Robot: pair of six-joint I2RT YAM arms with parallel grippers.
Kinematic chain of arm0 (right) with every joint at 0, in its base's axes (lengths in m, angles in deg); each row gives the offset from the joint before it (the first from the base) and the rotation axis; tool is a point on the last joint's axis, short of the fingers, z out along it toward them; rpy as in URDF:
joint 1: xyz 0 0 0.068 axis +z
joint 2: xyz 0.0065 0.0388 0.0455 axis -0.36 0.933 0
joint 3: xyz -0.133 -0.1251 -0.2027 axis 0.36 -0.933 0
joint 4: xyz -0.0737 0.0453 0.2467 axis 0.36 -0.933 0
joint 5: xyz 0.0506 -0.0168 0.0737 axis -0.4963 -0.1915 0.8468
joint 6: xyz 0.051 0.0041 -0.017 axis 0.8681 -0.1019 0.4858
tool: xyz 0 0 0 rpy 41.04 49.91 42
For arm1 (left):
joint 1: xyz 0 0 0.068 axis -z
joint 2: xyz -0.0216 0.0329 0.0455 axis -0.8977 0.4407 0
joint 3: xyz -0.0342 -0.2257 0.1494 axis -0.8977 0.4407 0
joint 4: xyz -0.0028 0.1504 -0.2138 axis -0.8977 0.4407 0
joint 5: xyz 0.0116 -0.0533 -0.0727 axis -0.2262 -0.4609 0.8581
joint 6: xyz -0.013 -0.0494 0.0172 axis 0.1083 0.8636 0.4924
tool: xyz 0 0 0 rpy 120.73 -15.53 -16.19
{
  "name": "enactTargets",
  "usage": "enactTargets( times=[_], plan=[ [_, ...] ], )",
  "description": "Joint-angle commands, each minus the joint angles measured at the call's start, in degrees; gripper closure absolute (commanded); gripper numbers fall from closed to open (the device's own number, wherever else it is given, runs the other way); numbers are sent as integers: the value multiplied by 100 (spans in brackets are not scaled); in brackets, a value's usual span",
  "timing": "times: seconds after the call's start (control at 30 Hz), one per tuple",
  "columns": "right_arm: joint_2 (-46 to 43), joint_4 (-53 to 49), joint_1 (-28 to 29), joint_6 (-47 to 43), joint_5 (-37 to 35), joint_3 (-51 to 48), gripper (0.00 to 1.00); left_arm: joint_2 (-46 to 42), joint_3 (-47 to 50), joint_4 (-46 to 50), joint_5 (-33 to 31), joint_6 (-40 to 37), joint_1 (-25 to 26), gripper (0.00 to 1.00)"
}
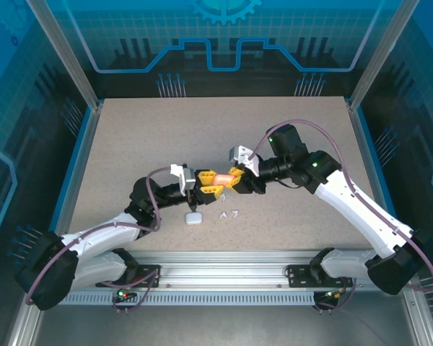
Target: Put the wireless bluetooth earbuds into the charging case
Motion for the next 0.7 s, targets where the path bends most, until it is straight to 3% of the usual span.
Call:
enactTargets(
  times=[0.0,0.13,0.27,0.5,0.67],
  plan=[
    [-196,198,-131,425,24,-202,79,-108,94,-84,-175,-133,2,52],
    [-308,310,-305,718,-205,-496,80,-256,259,-51,-355,-353,3,32],
    [-290,413,-618,1127,-574,-821,80,-575,437,179,-681,-614,1,20],
    [468,532,-1241,2047,-797,-1213,81,-1300,622,836,-1621,-920,1,12],
    [1402,495,-1358,2483,-902,-1150,79,-1695,724,1229,-1982,-1020,1,10]
  ],
)
